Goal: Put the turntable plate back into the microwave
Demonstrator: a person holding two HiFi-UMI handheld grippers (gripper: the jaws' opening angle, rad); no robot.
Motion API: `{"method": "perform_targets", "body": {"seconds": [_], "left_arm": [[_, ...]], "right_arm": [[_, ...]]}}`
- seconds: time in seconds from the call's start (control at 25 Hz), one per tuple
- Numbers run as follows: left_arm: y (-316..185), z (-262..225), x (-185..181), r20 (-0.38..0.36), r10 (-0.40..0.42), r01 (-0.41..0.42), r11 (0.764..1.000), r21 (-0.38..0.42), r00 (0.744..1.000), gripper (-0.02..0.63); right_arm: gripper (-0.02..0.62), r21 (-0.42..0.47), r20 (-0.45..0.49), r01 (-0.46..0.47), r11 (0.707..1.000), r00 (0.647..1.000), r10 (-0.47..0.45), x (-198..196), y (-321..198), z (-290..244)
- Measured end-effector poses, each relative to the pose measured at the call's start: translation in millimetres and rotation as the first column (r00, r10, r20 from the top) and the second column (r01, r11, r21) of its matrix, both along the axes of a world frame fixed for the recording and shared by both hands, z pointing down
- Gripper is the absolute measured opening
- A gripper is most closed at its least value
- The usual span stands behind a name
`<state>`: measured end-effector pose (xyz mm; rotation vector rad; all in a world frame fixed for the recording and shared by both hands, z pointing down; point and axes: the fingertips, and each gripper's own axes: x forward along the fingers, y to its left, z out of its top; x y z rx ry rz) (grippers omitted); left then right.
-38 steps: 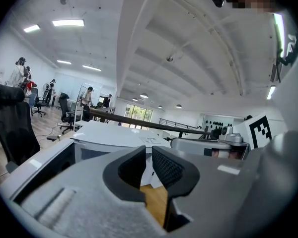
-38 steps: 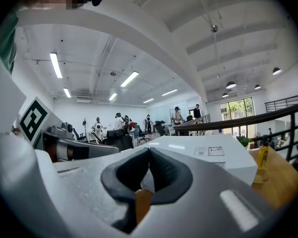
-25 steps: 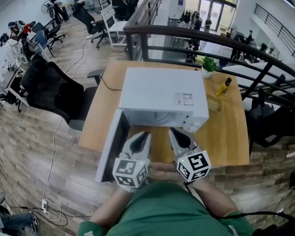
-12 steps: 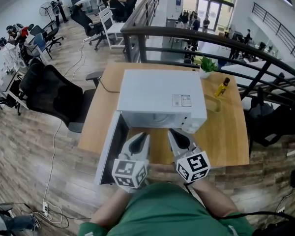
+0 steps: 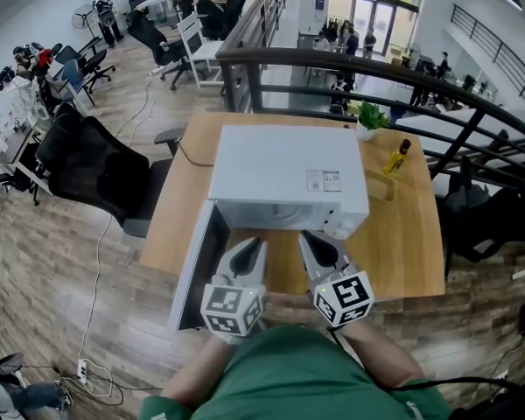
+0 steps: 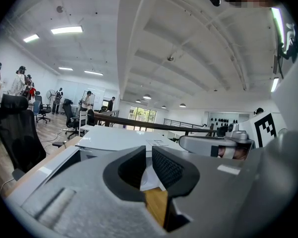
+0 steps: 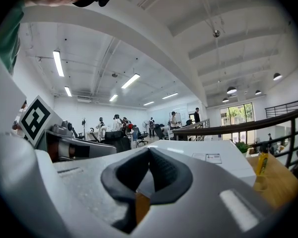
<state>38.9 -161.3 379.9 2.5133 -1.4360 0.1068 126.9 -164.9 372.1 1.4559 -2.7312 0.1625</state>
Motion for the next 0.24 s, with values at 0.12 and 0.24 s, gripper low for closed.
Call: {"method": "perform_targets", "body": {"seconds": [0.12,0.24], "left_arm": [[-0.7,-0.4,2.3,0.003,0.000,0.000,1.000,-0.001,1.000,0.046],[-1.9,0.5,4.7,0.005,0.000,0.000,1.000,-0.001,1.000,0.046]], "right_arm": [[0.003,0.007,-0.008,-0.002,1.000,1.000,0.002,2.1,-0.5,-0.7],[0.003,0.022,-0.021,-0.003,1.000,1.000,0.004,3.9,-1.0,-1.0]]}}
